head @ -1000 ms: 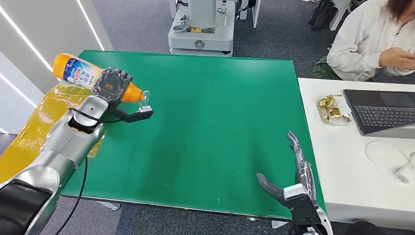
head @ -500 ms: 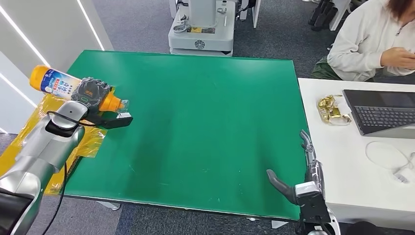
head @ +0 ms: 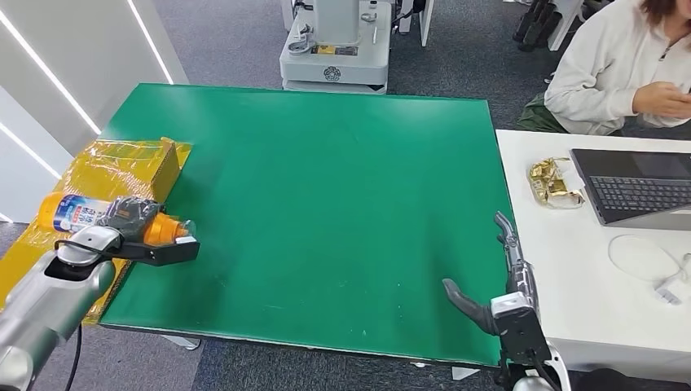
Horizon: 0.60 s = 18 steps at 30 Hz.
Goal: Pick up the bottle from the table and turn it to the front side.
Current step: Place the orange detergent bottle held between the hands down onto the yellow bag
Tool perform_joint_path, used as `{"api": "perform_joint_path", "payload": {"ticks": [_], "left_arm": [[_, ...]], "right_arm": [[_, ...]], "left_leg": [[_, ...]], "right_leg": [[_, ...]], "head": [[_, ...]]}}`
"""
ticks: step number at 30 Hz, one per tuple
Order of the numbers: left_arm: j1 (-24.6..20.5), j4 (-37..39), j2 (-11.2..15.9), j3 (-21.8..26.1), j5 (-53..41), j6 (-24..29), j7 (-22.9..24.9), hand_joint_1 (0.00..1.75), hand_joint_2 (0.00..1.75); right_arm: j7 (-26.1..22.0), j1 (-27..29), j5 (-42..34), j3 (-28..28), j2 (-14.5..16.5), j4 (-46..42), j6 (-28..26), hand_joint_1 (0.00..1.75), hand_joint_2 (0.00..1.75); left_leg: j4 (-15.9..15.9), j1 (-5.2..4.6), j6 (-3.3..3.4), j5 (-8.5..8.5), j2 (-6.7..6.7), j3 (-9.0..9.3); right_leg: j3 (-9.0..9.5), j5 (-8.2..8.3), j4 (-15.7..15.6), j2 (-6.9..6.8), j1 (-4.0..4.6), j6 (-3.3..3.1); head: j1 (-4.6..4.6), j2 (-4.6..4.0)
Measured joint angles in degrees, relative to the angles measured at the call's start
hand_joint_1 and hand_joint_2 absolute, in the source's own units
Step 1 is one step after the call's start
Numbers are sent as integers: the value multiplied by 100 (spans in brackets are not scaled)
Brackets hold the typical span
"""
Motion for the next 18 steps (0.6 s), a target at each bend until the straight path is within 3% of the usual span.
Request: {"api": "perform_joint_path", "payload": {"ticks": [4, 10, 14, 18], "left_arm": [[283, -26, -35, 12, 131, 3, -210, 175, 175], [310, -28, -238, 10, 231, 58, -324, 169, 175], [299, -5, -335, 9, 243, 122, -350, 0, 175], [232, 167, -490, 3, 202, 406, -427, 0, 175]], "right_arm": [[23, -50, 17, -14, 4, -8, 79, 0, 175], [26, -149, 18, -6, 4, -8, 121, 0, 175], [28, -172, 26, 12, 4, -8, 140, 0, 175], [91, -172, 75, 60, 4, -12, 144, 0, 175]], "left_leg": [[1, -1, 0, 0, -8, 0], [0, -4, 0, 0, -33, 7], [-1, -3, 1, 1, -35, 17], [-1, -4, 2, 3, -45, 29]], "right_leg": [[2, -1, -2, -9, -1, 1], [18, -5, -1, -43, -2, 5], [27, -5, 0, -47, -2, 5], [40, -6, 0, -56, -3, 6]], "head": [[2, 0], [1, 0], [-1, 0], [0, 0]]}}
